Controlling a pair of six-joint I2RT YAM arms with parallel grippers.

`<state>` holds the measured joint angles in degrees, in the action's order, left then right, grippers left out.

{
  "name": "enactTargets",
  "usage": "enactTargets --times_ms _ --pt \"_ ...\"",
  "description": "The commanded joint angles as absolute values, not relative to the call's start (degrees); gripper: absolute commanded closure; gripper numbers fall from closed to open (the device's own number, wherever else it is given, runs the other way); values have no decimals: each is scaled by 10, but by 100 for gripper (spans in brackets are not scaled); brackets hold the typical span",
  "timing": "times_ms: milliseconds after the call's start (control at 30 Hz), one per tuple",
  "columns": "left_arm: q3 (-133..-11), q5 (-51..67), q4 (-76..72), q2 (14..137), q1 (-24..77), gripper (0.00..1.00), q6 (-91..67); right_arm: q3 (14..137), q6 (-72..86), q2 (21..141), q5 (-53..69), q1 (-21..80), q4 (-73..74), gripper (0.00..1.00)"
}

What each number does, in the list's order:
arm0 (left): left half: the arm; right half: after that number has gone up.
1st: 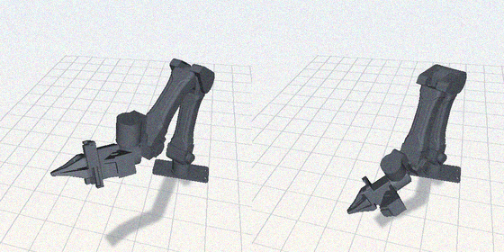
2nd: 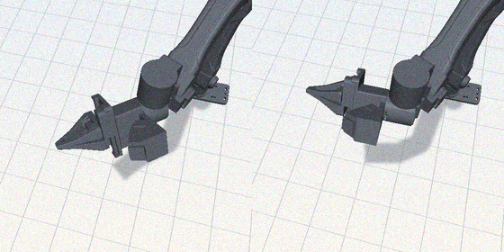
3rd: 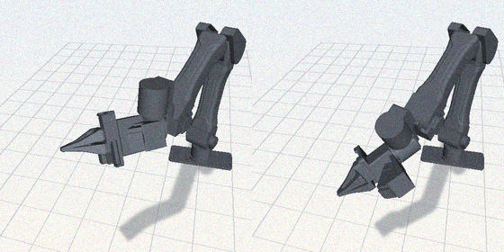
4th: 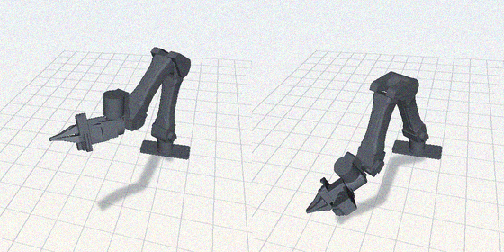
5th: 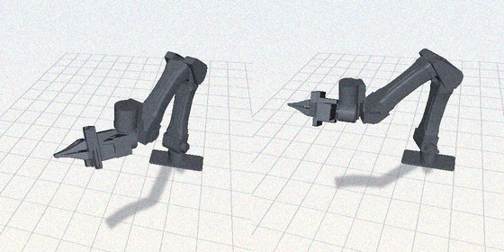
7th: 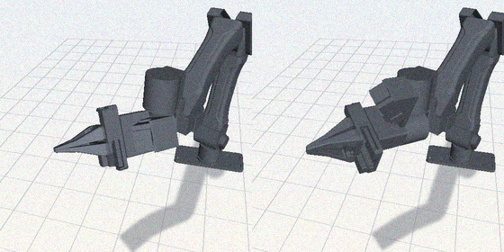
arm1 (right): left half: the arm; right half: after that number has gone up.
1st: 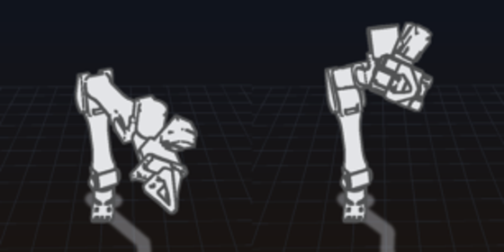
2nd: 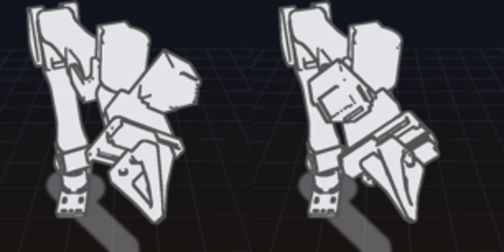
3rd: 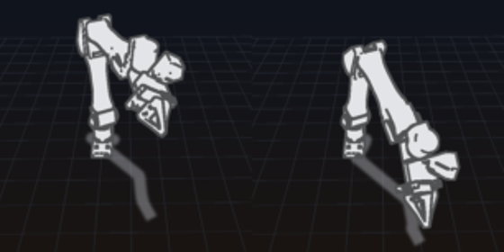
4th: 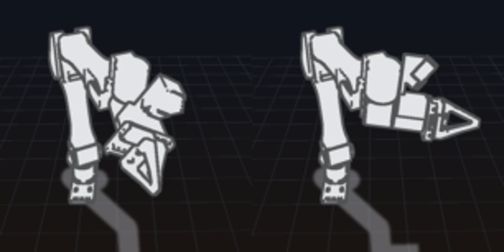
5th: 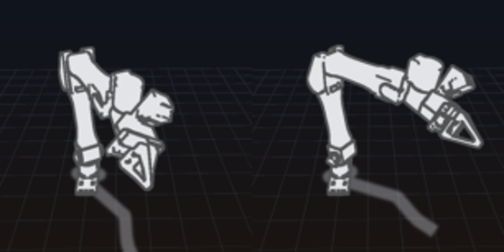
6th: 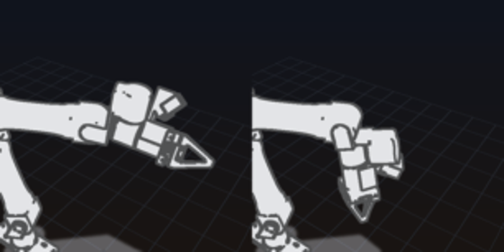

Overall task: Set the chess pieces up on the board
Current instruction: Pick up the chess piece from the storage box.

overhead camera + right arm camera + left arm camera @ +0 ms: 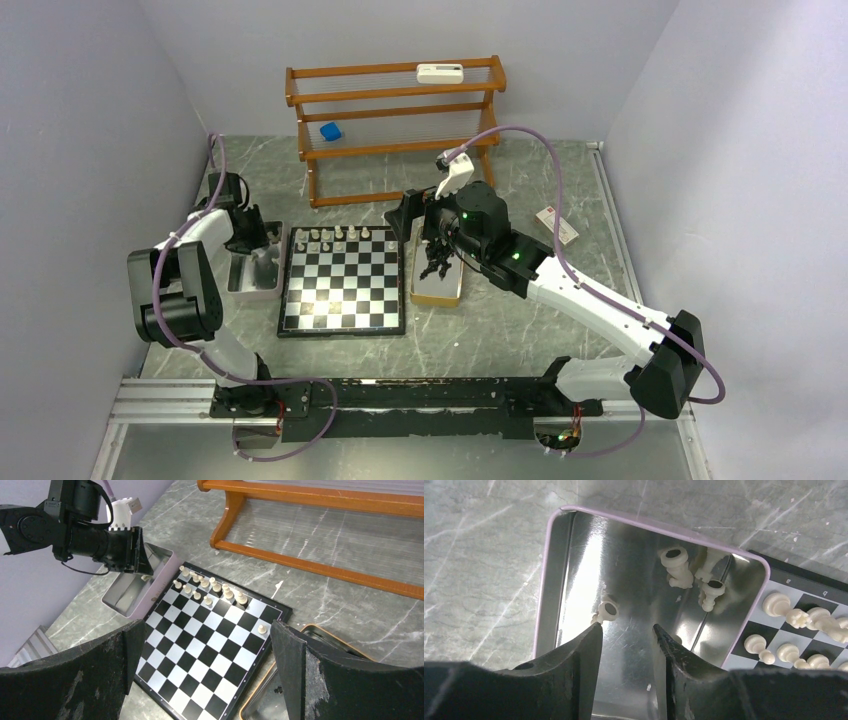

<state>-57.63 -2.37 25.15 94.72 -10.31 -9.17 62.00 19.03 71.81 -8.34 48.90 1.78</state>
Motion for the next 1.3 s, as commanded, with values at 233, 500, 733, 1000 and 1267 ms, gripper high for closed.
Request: enactTargets --times_ms 233,500,733,1000,1267 --pt "-606 -66 248 974 -110 51 -78 611 183 707 -93 489 2 0" --pt "-606 -59 250 986 -109 58 -77 605 184 699 -91 489 2 0" --pt "-610 -47 256 999 -109 63 -79 601 184 695 -93 489 2 0" --pt "-614 -45 260 1010 -109 64 -80 601 185 698 -90 489 2 0" --pt "-614 -43 265 1014 -109 65 -81 600 184 699 -90 488 2 0"
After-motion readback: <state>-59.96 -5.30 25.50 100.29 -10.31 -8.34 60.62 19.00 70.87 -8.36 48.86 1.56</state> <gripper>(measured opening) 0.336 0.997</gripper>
